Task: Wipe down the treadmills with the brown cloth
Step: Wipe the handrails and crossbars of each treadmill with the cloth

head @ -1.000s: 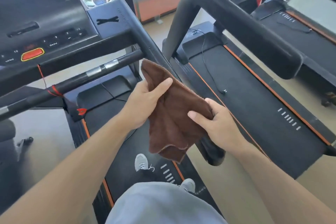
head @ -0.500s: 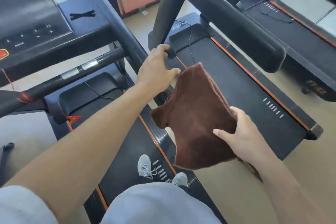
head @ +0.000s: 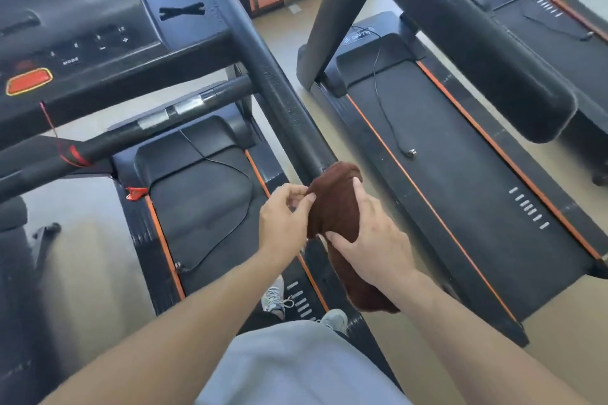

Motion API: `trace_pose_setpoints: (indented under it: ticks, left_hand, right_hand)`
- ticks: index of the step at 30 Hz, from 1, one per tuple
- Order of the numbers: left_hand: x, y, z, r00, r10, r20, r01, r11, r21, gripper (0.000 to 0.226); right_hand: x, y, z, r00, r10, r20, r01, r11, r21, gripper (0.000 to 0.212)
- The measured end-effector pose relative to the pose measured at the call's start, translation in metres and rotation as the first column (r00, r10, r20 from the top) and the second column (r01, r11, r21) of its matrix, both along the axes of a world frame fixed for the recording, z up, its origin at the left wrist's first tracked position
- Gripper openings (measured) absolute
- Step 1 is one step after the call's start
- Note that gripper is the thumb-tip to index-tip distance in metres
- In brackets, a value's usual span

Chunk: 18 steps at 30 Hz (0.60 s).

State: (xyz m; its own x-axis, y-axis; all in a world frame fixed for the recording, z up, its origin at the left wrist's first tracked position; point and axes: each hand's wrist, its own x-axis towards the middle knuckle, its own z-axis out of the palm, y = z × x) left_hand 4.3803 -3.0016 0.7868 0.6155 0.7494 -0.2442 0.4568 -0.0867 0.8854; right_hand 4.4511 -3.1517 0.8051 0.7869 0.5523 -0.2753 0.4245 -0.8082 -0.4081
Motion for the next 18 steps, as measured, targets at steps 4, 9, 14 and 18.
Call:
trace_pose_setpoints:
  ticks: [4, 9, 14, 18]
  left_hand:
    - [0.022, 0.038, 0.004, 0.983, 0.183, -0.014, -0.182, 0.98, 0.075, 0.009]
    - [0.034, 0.046, 0.016, 0.97, 0.243, 0.019, -0.243, 0.965, 0.093, 0.016]
    - [0.041, 0.019, 0.005, 0.991, 0.132, 0.014, -0.103, 0.832, -0.546, 0.062]
    - [0.057, 0.038, 0.0, 0.972, 0.123, 0.198, 0.016, 0.812, -0.583, 0.082]
  right_hand:
    - [0.0, 0.016, -0.006, 0.987, 0.057, 0.151, -0.049, 0.997, -0.057, 0.103]
    - [0.008, 0.05, -0.014, 0.933, 0.146, 0.329, -0.109, 0.986, -0.128, 0.105]
    - [0.032, 0.092, -0.012, 0.946, 0.161, 0.283, -0.14, 0.986, -0.092, 0.091]
    - [0.061, 0.125, -0.008, 0.983, 0.124, 0.139, -0.133, 0.99, 0.054, 0.078]
